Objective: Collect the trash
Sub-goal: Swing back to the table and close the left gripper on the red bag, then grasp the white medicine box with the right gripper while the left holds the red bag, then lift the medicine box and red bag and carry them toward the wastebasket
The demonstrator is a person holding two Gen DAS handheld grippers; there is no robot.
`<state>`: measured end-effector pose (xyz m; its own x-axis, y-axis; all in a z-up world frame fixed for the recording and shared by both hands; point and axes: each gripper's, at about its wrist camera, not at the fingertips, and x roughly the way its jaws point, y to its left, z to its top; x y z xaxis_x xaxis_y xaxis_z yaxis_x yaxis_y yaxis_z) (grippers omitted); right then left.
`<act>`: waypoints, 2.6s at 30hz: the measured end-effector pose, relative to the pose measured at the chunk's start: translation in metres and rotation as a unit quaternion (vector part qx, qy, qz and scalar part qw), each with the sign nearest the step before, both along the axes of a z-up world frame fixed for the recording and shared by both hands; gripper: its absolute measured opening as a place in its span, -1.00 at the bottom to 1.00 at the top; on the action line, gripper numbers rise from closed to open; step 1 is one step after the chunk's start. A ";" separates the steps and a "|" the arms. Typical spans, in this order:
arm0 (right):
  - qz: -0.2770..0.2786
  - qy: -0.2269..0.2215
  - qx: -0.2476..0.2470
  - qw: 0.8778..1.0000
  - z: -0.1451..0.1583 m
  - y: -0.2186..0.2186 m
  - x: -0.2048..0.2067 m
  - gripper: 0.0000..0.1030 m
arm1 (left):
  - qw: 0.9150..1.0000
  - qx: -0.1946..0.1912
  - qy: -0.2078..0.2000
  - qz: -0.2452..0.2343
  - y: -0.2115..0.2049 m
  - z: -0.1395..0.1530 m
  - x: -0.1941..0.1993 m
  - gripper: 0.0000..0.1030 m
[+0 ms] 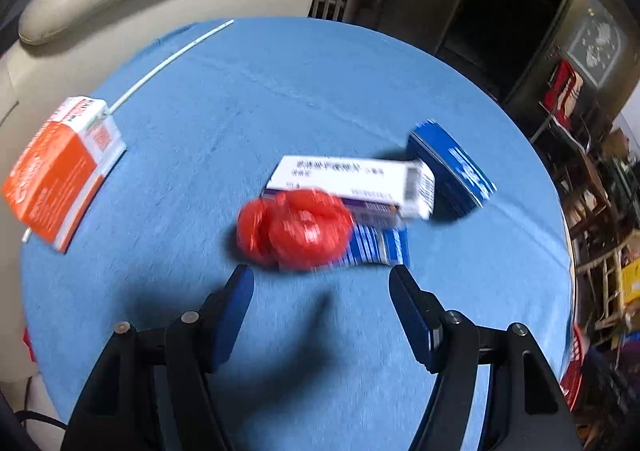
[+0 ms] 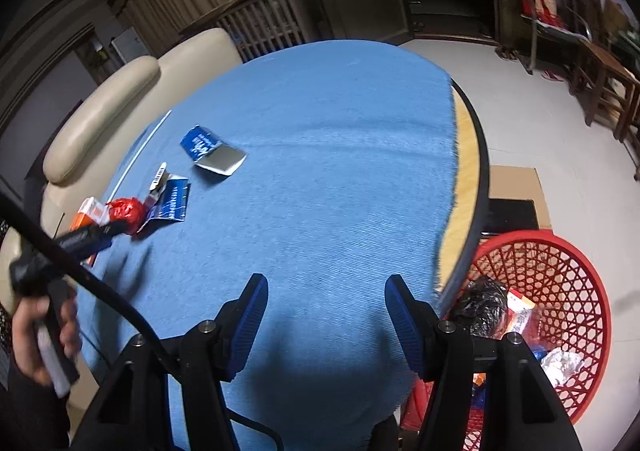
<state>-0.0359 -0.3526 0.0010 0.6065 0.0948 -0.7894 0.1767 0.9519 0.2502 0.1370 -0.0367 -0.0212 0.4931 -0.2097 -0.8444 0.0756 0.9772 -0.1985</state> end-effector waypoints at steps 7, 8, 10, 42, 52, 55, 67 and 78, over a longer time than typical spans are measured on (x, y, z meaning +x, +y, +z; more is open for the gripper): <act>0.013 0.007 -0.014 1.000 0.003 0.013 0.006 0.25 | 0.999 -0.016 0.021 0.022 0.009 -0.023 0.030 0.32; 0.014 0.008 -0.015 1.000 0.003 0.014 0.006 0.25 | 0.999 -0.019 0.022 0.024 0.013 -0.026 0.031 0.16; 0.020 0.010 -0.017 1.000 0.003 0.020 0.010 0.25 | 0.999 -0.025 0.031 0.023 0.021 -0.034 0.031 -0.16; 0.345 0.049 -0.170 0.922 -0.037 0.252 0.245 0.37 | 0.999 0.032 0.015 0.041 0.069 -0.044 -0.039 -0.20; 0.329 0.042 -0.141 0.933 -0.035 0.240 0.235 -0.08 | 0.998 0.039 0.016 0.044 0.063 -0.033 -0.032 -0.20; 0.322 0.026 -0.129 0.937 -0.023 0.237 0.227 -0.08 | 0.998 0.042 0.016 0.045 0.062 -0.031 -0.035 -0.20; 0.280 -0.028 -0.081 0.956 0.011 0.197 0.141 -0.08 | 0.997 0.059 0.002 0.042 0.045 -0.015 -0.056 -0.20; 0.200 -0.025 -0.044 0.979 -0.005 0.134 0.074 -0.08 | 0.997 0.076 -0.007 0.015 0.010 -0.005 -0.074 -0.20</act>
<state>0.0380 -0.2181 -0.0038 0.5733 0.2645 -0.7755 -0.2241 0.9610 0.1621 0.0629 -0.0270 -0.0260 0.5093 -0.0637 -0.8582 0.0466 0.9978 -0.0464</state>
